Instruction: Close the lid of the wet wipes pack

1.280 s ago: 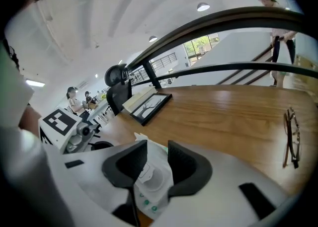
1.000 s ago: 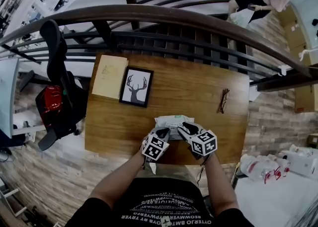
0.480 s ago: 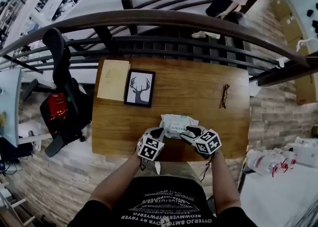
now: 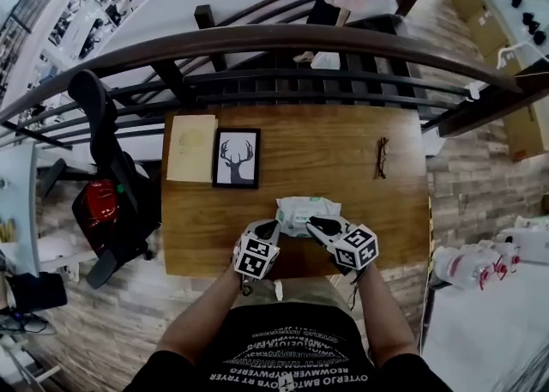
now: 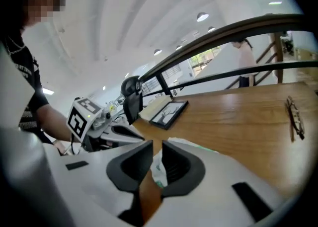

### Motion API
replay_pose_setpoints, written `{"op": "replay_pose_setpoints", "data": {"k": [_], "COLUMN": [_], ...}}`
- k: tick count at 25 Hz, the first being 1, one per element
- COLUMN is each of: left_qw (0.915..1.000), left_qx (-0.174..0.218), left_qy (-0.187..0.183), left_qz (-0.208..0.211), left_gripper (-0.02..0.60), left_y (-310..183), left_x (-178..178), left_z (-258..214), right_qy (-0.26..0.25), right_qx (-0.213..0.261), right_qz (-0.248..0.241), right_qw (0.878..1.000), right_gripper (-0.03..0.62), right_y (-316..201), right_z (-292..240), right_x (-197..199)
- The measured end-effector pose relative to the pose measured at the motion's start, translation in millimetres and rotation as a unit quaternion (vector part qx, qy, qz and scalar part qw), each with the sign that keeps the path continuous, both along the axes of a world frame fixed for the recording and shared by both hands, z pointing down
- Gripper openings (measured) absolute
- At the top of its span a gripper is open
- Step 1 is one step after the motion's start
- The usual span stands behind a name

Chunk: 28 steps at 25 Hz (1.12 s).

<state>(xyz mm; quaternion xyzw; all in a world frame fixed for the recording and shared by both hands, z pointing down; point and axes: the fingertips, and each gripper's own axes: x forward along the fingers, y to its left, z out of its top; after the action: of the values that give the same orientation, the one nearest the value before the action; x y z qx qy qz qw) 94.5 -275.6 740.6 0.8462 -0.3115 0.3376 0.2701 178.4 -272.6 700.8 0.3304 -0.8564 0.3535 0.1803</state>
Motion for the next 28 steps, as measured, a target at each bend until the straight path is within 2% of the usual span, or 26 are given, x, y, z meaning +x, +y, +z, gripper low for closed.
{"op": "replay_pose_setpoints", "data": {"k": [1,2,7,12,20,28], "left_qw": [1.0000,1.0000,0.9997,0.9992,0.9993,0.9994], "left_qx": [0.002,0.003,0.015,0.029,0.022,0.027], "left_qy": [0.000,0.001,0.011,0.022,0.020,0.010], "left_qz": [0.001,0.001,-0.015,-0.016,-0.020,-0.021], "left_gripper": [0.028,0.028,0.028,0.028,0.028,0.028], "left_y": [0.0,-0.4,-6.9,-7.8,3.0,15.1], "left_x": [-1.6,-2.9,-4.1,-3.0,-13.5,-25.2], "left_z": [-2.0,-5.1,-21.1,-36.5,-38.7,-44.8], "right_qy": [0.000,0.008,0.080,0.101,0.132,0.167], "right_qx": [0.001,-0.002,-0.043,-0.072,-0.083,-0.059], "right_qz": [0.028,0.047,0.053,0.103,0.104,0.100], "right_qw": [1.000,0.999,0.994,0.987,0.982,0.979], "right_gripper": [0.036,0.028,0.020,0.017,0.017,0.015], "right_y": [-4.9,-7.6,2.3,8.8,17.4,17.9], "right_z": [-0.2,3.1,35.7,57.2,79.0,86.8], "right_x": [2.7,4.4,0.7,7.7,5.7,3.8]}}
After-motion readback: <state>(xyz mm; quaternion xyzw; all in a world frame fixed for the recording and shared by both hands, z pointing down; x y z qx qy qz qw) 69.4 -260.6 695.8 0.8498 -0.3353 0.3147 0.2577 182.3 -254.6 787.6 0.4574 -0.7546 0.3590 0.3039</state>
